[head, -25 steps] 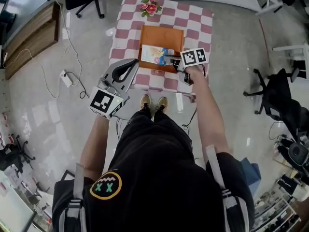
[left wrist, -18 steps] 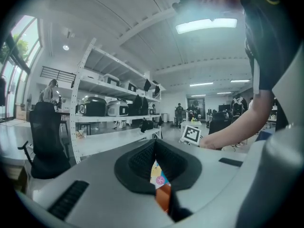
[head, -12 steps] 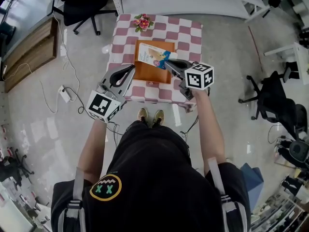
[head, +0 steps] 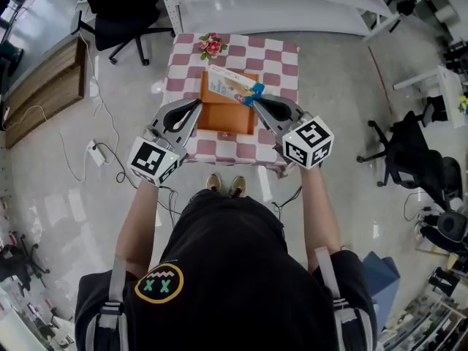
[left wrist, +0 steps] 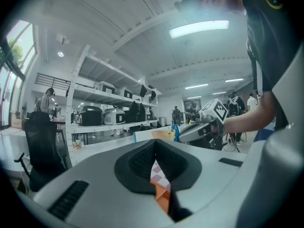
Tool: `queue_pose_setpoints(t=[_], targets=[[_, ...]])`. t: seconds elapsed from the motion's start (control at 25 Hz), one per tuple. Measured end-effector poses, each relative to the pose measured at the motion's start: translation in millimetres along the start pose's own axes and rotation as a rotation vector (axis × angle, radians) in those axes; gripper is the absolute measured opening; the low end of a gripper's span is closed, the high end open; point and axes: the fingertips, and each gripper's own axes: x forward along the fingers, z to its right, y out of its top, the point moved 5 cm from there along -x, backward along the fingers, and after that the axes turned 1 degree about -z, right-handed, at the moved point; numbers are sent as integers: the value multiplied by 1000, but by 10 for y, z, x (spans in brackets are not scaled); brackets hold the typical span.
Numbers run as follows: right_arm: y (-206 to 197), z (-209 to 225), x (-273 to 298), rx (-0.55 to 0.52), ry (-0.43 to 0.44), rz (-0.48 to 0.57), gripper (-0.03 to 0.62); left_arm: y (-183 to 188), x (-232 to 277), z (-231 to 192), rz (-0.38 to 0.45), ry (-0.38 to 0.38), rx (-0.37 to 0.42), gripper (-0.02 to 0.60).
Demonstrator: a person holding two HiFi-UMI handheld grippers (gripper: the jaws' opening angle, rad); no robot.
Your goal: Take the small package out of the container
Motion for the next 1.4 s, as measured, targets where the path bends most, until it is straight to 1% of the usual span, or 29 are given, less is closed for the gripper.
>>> queue_pose_setpoints(t=[0.16, 0.28, 0.4, 0.52, 0.8, 0.96, 1.4], targets=[[175, -116, -191, -162, -52, 94, 21, 72, 15, 0, 7, -9, 12, 17], [205, -235, -327, -222, -80, 169, 21, 116, 0, 34, 15, -14, 25, 17], [206, -301, -389, -231, -113, 215, 21, 151, -15, 18, 20, -14, 30, 17], [203, -330, -397, -268, -138, 232, 21, 139, -11, -8, 18, -15, 29, 17], [322, -406, -409, -308, -153, 293, 21, 140, -9, 21, 15, -17, 32, 17], [259, -394, -393, -325, -170, 273, 20, 136, -12, 22, 12, -24, 32, 17], [292, -399, -382, -324, -164, 296, 20, 161, 1, 47, 10, -21, 40, 17]])
